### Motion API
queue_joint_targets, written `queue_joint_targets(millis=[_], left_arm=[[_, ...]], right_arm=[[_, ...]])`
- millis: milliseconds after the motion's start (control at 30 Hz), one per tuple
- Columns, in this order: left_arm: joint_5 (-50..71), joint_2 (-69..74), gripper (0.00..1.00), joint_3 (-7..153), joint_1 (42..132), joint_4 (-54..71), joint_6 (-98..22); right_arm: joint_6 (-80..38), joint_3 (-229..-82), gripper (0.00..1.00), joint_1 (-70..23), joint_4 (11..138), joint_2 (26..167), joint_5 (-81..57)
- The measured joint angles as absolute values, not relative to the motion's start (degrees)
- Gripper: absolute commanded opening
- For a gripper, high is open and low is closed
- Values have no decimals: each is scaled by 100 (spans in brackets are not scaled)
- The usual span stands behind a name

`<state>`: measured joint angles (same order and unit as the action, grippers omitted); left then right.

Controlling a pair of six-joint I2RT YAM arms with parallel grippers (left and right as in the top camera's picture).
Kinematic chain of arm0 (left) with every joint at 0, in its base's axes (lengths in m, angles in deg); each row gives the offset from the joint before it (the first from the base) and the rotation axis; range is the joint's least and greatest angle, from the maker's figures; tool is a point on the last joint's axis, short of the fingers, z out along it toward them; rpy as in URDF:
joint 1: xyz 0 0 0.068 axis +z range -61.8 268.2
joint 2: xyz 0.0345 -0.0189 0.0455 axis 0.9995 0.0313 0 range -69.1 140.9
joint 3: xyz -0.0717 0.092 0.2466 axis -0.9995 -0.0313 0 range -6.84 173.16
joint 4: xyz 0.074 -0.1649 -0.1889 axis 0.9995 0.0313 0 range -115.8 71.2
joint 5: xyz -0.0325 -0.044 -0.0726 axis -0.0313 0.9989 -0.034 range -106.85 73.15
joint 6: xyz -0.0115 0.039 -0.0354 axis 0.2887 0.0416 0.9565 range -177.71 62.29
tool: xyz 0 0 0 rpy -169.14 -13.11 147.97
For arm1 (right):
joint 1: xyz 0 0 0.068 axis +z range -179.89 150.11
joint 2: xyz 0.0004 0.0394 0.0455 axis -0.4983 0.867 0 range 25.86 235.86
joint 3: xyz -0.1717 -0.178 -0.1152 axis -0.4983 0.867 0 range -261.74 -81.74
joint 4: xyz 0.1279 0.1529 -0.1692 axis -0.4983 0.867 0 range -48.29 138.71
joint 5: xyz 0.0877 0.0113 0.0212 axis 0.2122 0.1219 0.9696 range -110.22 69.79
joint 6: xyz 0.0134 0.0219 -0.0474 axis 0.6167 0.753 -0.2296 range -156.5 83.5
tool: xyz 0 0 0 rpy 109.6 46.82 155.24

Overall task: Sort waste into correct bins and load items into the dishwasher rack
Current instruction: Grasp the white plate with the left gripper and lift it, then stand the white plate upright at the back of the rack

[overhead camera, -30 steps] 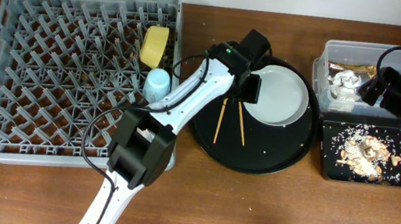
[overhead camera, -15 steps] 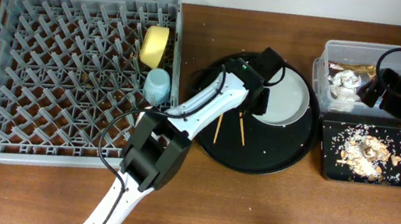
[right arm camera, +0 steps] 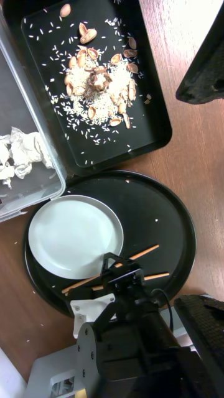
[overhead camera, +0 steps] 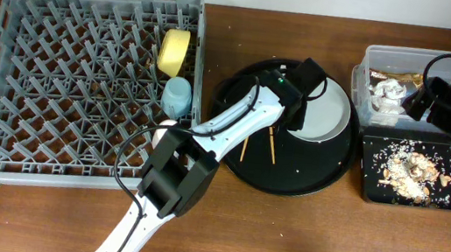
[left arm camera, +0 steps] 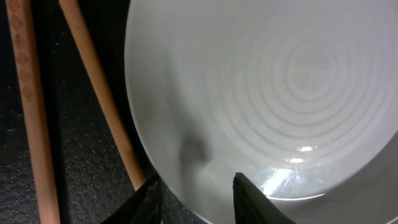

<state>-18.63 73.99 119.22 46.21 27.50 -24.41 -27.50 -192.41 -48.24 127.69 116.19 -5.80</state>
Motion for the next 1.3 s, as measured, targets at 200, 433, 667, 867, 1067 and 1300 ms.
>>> queue_joint_targets(millis=[200, 433, 667, 867, 1067, 1300], left_arm=[[-1949, 7578, 1, 11939, 4621, 2719, -2422], [-1881, 7806, 1, 13264, 4828, 3773, -3060], [-5468, 7309, 0, 17207, 5707, 5672, -5331], [-7712, 7277, 0, 17194, 7302, 5462, -5696], [-6840, 7301, 0, 16687, 8035, 5279, -5711], [-6624, 7434, 0, 14931, 8015, 4787, -5657]], right_arm=[[-2752, -19241, 98, -4824, 12771, 11619, -580], [-2748, -19241, 98, -4824, 12784, 11619, -582], [-2750, -19241, 98, -4824, 12784, 11625, -580], [-2748, -19241, 99, -4824, 12786, 11625, -582], [-2748, -19241, 98, -4824, 12786, 11625, -582], [-2748, -19241, 98, -4824, 12786, 11625, -580]])
